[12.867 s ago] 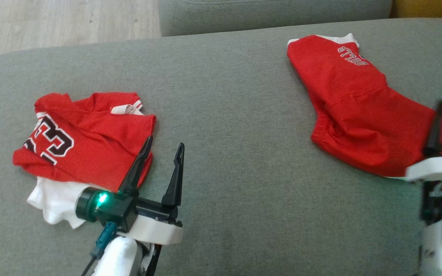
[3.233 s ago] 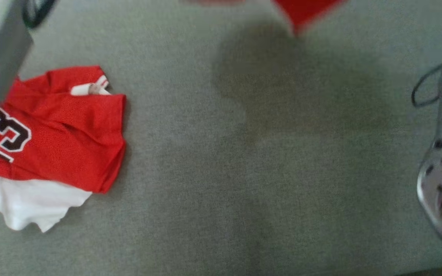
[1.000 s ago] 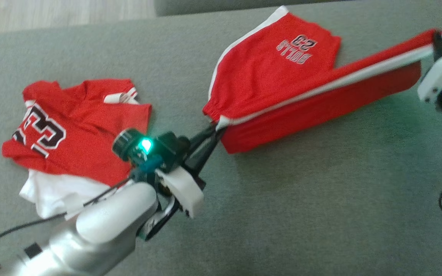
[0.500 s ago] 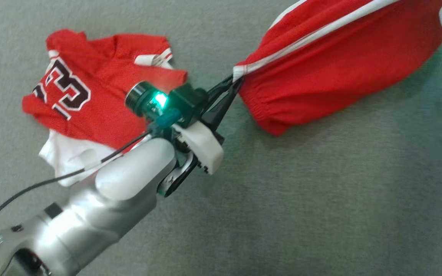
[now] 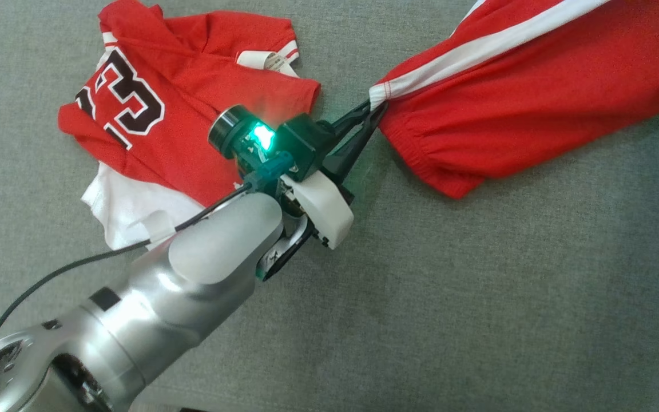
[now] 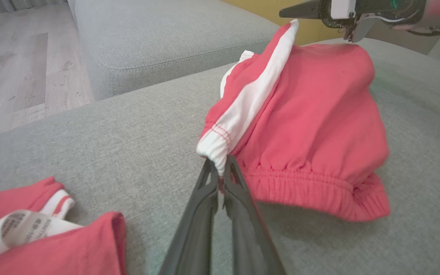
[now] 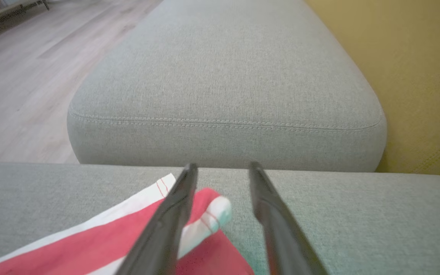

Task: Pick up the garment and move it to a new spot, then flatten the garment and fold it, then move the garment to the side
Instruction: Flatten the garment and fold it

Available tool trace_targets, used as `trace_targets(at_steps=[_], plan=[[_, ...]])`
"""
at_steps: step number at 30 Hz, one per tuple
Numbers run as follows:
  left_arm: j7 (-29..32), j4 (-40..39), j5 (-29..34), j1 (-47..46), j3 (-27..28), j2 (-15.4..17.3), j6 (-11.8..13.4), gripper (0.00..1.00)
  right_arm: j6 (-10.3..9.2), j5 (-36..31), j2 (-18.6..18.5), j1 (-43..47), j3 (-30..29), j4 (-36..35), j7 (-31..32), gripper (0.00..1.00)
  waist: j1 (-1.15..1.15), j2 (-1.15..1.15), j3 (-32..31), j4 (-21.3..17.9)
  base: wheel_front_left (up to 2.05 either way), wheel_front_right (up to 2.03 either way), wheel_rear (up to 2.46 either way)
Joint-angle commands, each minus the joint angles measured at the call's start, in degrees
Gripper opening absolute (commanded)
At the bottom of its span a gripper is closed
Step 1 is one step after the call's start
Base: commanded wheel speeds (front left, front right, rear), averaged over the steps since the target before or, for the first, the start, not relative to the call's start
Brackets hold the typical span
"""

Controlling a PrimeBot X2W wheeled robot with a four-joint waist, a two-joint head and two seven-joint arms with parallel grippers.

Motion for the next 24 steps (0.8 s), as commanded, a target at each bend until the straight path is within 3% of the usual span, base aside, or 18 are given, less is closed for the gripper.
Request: trace_targets(at_steps=[1, 2, 3, 4, 5, 11, 17, 24], plan=[[-0.68, -0.49, 0.46, -2.67, 1.74, 0.63, 0.08, 0.00, 0.37, -0.32, 0.31, -3.02, -0.40, -1.09, -1.52, 1.00, 0.00, 0.00, 0.04, 0.04, 0.00, 0.00, 0.00], [-0.80, -0.22, 0.50, -2.76, 1.70, 0.52, 0.09, 0.00, 0.37, -0.49, 0.29, -3.37, -0.76, -0.65, -2.19, 1.00, 0.00, 0.00, -0.01, 0.03, 0.00, 0.00, 0.00], [-0.87, 0.06, 0.56, -2.79, 1.62, 0.44, 0.12, 0.33, 0.37, -0.40, 0.30, -3.75, -1.26, -0.21, -2.89, 1.00, 0.00, 0.00, -0.12, 0.02, 0.00, 0.00, 0.00], [-1.01, 0.35, 0.66, -2.75, 1.58, 0.39, 0.34, 0.84, 0.37, -0.21, 0.35, -4.10, -1.64, 0.25, -3.64, 1.00, 0.00, 0.00, -0.36, -0.03, 0.00, 0.00, 0.00], [-1.16, 0.59, 0.69, -2.64, 1.59, 0.36, 0.58, 1.00, 0.37, -0.04, 0.40, -4.42, -1.78, 0.78, -4.33, 1.00, 0.00, 0.00, -0.64, -0.15, 0.00, 0.00, 0.00], [-2.29, 1.63, 0.28, -1.53, 2.36, 0.99, 2.05, 1.00, 0.37, 2.31, 0.44, -5.46, -1.73, 3.19, -7.96, 1.00, 0.00, 0.00, -3.09, -1.35, 0.00, 0.00, 0.00], [-4.59, 1.67, -1.70, 0.92, 5.72, 3.13, 4.35, 1.00, 0.37, 8.54, 1.83, -4.36, 3.40, 4.47, -14.14, 1.00, 0.00, 0.00, -7.67, -3.66, 0.00, 0.00, 0.00], [-6.64, -2.93, -2.41, 5.66, 13.13, 7.14, 9.17, 1.00, 0.37, 20.86, 5.18, 5.04, 12.53, -4.61, -16.77, 1.00, 0.00, 0.00, -14.14, -7.13, 0.00, 0.00, 0.00]])
